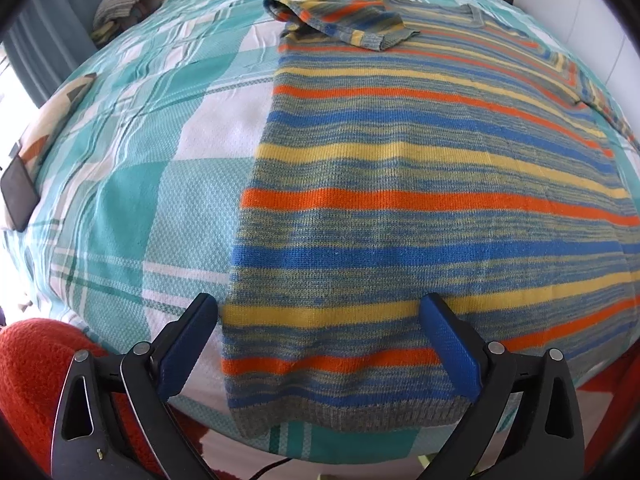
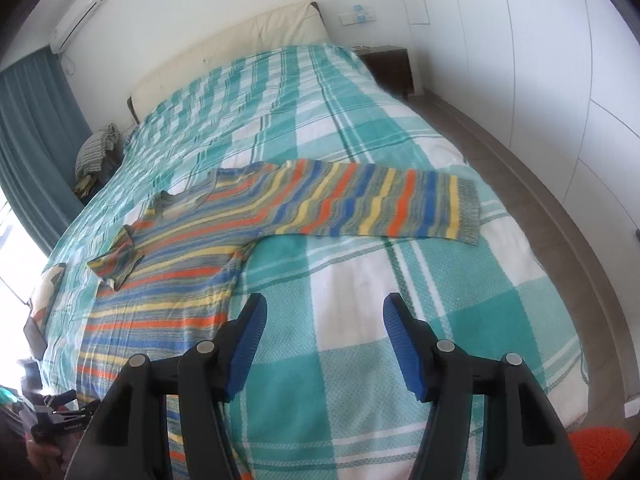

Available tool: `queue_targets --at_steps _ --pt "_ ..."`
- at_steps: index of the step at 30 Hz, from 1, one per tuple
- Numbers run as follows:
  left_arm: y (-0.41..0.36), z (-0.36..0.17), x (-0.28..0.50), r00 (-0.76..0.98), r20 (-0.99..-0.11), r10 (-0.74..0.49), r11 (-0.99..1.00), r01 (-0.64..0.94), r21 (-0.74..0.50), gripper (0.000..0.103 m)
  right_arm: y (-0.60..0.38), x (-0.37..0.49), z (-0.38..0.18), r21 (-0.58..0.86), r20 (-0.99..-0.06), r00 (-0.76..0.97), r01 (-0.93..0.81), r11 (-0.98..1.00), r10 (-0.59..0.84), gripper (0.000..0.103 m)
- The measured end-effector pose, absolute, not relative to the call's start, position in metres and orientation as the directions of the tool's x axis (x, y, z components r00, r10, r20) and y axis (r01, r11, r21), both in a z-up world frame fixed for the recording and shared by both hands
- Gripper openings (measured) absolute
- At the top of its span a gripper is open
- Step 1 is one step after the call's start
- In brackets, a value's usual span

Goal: Fold small clothes
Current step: 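Lay the sleeve straight out from the body and open the right gripper, then grasp the other sleeve cuff with the left gripper and pull it outward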

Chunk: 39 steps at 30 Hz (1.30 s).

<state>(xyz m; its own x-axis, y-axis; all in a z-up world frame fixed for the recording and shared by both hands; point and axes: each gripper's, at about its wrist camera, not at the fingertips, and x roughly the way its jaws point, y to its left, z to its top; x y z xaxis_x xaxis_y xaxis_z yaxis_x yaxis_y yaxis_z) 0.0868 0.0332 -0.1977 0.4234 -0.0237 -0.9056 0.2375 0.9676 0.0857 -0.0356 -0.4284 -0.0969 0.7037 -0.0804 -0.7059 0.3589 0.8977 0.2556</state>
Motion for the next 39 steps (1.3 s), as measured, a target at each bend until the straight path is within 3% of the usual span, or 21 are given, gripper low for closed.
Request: queue_targets --at_steps 9,21,24,30,33,36,38,39 --pt "0.042 -0.205 0.090 0.400 -0.914 -0.062 0.979 0.202 0.022 0.103 -0.352 -0.031 -0.119 0.210 -0.720 0.693 0.168 0.963 0.036 0.061" --pt "0.045 -0.204 0.097 0.350 -0.933 -0.087 0.967 0.256 0.005 0.103 -0.337 -0.032 -0.114 0.173 -0.705 0.708 0.124 0.977 0.035 0.061" --pt "0.054 -0.177 0.090 0.397 -0.913 -0.092 0.972 0.234 0.004 0.101 -0.333 -0.031 -0.114 0.157 -0.707 0.707 0.113 0.981 0.032 0.061" --pt "0.070 -0.091 0.105 0.498 -0.814 -0.300 0.941 0.292 -0.169 0.101 -0.325 -0.031 -0.115 0.136 -0.700 0.713 0.081 0.987 0.038 0.064" --pt "0.050 -0.050 0.137 0.557 -0.754 -0.350 0.909 0.395 -0.130 0.101 -0.323 -0.026 -0.120 0.142 -0.709 0.703 0.062 0.988 0.058 0.064" --pt "0.008 -0.043 0.171 0.560 -0.740 -0.372 0.844 0.536 -0.019 0.101 -0.321 -0.023 -0.123 0.153 -0.712 0.698 0.051 0.987 0.074 0.064" --pt "-0.023 -0.061 0.197 0.539 -0.772 -0.337 0.801 0.595 0.066 0.094 -0.320 -0.023 -0.124 0.155 -0.713 0.697 0.049 0.987 0.077 0.064" --pt "-0.038 -0.074 0.208 0.519 -0.795 -0.313 0.779 0.620 0.098 0.076 -0.319 -0.023 -0.125 0.153 -0.714 0.696 0.048 0.987 0.076 0.064"
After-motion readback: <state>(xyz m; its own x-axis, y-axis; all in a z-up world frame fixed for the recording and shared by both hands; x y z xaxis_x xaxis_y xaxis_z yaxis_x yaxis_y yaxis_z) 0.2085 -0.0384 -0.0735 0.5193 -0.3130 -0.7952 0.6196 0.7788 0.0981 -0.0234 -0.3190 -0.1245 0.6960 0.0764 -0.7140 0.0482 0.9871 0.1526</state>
